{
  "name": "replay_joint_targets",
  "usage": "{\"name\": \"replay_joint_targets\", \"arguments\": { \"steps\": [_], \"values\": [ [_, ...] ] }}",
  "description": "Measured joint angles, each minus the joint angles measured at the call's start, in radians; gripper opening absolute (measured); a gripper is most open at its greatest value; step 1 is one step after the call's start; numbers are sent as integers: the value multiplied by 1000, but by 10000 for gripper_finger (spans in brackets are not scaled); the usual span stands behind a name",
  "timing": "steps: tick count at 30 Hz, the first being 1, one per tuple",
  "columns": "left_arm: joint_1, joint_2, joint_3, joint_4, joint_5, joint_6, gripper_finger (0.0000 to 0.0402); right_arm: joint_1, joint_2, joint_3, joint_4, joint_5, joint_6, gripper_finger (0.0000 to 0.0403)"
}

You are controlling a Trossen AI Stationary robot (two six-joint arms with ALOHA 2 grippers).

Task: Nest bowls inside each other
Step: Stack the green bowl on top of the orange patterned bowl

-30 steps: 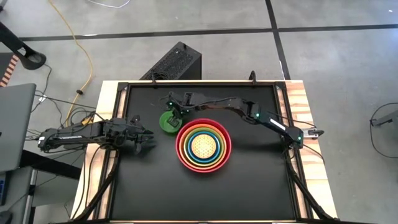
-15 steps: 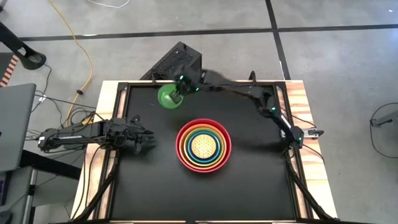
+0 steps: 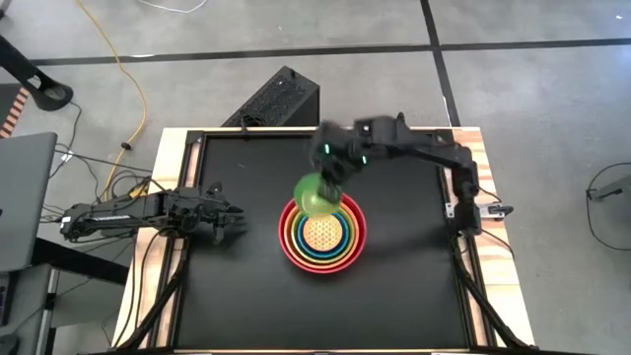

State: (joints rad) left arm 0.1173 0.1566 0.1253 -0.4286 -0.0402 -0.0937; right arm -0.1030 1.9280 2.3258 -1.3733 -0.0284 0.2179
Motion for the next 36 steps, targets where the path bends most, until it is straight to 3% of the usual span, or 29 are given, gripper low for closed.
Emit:
{"name": "replay_joint_targets", "arguments": {
  "steps": [5, 9, 15, 20, 25, 36],
  "values": [
    [0, 0, 0, 0, 0, 0, 87, 162, -59, -130, 47, 54, -11, 3],
    [0, 0, 0, 0, 0, 0, 87, 218, -148, -371, 231, 140, -19, 2],
    [0, 0, 0, 0, 0, 0, 87, 175, -277, -807, 650, 56, 3, 2],
    [0, 0, 0, 0, 0, 0, 87, 101, -323, -1022, 840, 36, 86, 2],
    [0, 0, 0, 0, -1, 0, 87, 73, -323, -1104, 960, 27, 89, 2],
    [0, 0, 0, 0, 0, 0, 87, 77, -257, -1115, 981, 56, 99, 2]
  ]
}}
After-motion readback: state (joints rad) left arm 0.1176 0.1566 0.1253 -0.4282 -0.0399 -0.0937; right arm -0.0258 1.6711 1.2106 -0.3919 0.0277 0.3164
